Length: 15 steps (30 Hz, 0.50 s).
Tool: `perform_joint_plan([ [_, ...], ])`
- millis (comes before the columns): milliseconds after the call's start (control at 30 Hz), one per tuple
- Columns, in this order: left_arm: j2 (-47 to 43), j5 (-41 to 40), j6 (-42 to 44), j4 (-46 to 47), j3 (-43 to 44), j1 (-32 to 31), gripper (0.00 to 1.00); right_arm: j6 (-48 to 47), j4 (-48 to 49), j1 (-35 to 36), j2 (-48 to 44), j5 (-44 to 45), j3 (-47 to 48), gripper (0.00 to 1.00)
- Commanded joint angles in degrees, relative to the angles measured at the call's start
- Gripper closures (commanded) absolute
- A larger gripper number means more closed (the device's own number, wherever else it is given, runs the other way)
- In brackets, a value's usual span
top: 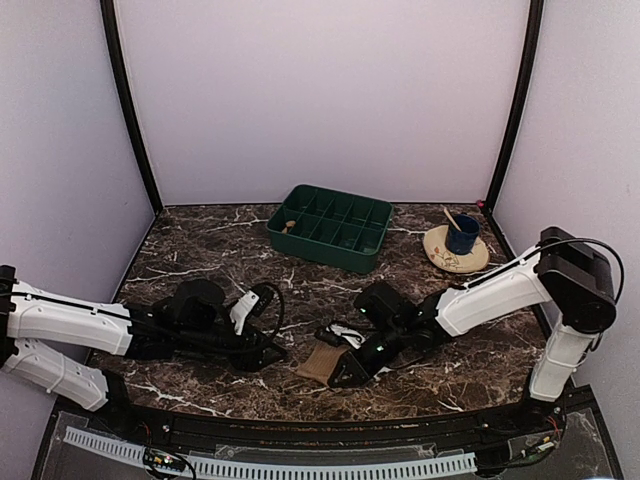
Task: Roll the socks
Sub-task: Roll the sock at the center of the board.
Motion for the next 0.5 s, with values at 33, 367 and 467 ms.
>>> perform_joint_plan([
  [33,1.7,5.1,4.1,1.3,2.0,0.3,0.46,6.0,6.2,-2.4,-1.1,-10.2,-1.2,0.96],
  [367,5.5,6.2,7.9,2.9,4.3,-1.7,0.49,13.3,8.8,-5.8,1.4,-15.7,-3.2,0.95],
  [467,6.4,5.5,9.9,4.1,5.0,-3.2,0.5,14.2,8.8,-6.4,2.3,-16.7,-3.7,0.95],
])
